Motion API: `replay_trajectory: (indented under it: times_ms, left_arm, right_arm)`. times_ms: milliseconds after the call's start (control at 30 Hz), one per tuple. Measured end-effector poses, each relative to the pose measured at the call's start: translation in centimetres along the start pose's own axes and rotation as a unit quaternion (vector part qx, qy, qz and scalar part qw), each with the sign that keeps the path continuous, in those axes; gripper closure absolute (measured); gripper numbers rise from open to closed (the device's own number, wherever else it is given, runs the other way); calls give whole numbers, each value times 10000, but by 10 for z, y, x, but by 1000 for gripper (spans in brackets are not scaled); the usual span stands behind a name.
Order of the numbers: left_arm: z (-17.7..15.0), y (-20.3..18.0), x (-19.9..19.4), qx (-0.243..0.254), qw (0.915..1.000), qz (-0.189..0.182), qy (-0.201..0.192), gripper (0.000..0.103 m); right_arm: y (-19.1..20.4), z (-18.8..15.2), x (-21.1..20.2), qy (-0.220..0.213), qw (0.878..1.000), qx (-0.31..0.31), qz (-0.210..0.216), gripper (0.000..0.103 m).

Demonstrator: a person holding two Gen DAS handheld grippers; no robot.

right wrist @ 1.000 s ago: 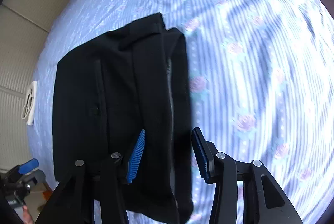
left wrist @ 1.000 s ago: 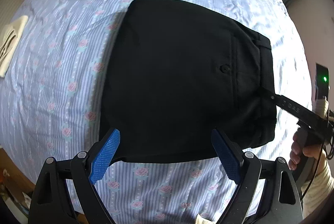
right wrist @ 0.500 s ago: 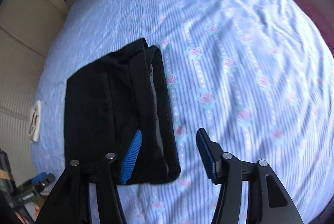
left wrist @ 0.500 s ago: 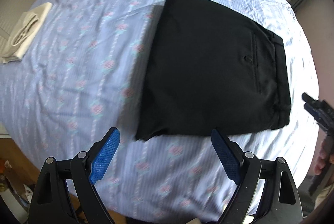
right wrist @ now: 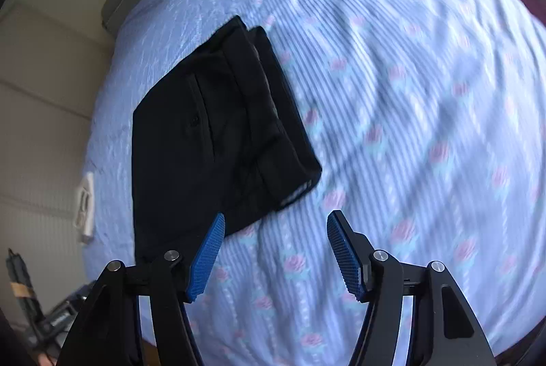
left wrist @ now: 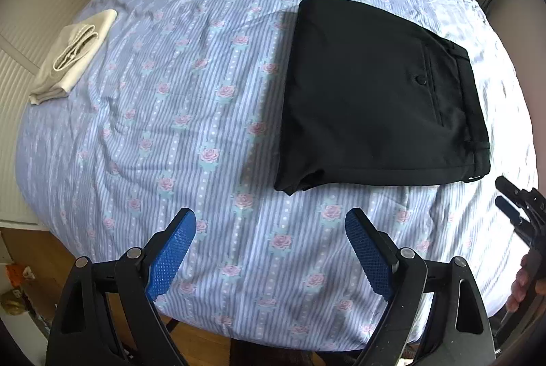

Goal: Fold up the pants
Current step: 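Grasp the folded trousers waistband with the right tool while the left tool grasps the other side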

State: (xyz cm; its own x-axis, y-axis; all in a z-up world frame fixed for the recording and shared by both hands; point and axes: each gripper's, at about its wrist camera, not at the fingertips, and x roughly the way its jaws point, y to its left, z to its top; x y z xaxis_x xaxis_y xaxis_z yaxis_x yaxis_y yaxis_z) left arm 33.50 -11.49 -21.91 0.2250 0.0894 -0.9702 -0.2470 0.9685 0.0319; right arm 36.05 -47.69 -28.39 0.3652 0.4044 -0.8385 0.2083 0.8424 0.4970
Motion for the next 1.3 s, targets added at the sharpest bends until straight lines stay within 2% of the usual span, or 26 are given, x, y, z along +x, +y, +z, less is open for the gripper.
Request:
replay_trajectory:
  times_ms: [133,300,433,533,667,733,867,967,1067,1133,1233,1300]
  left_arm:
    - [-3,3,6,17,10000,-65,58,13]
    - [0,-4,18,268,9995,-146,-64,14]
    - [8,-8,32,353,9985,-357,-194,13]
    - [15,-9,47,322,9974,-624,-133,13]
    - [18,-14,59,406,9956,-830,-170,14]
    - [18,-16,65,523,9944,-885,-234,14]
    - [18,-18,78,597,9933,-963,-212,14]
    - [20,-18,84,561,9927,-1043,-235,14]
    - [25,-17,89,490,9922,-1117,-254,14]
    - [32,-14,91,434,9912,-1210,-316,14]
    - [43,-8,92,377,9893,-1321,-482,13]
    - [54,-4,96,328,9876,-1423,-571,13]
  right_arm:
    - [-9,-12,4,-180,9979,499,367,39]
    - [-20,-20,27,-544,9892,1064,846,32]
    - [-26,-23,55,-732,9806,1360,1204,31]
    - [-32,-26,71,-892,9743,1550,1371,30]
    - [-40,-33,80,-1434,9565,1795,1795,25]
    - [-39,-31,85,-1617,9521,1777,1892,25]
    - [-32,-21,95,-1871,9510,1671,1808,22]
    - [-14,-7,103,-2010,9593,1322,1476,16]
    - [3,5,109,-2140,9665,955,1047,16]
    - [6,8,108,-2164,9667,968,967,16]
    - [-6,14,103,-2005,9613,1490,1163,23]
    - [-14,15,100,-1911,9587,1683,1270,33]
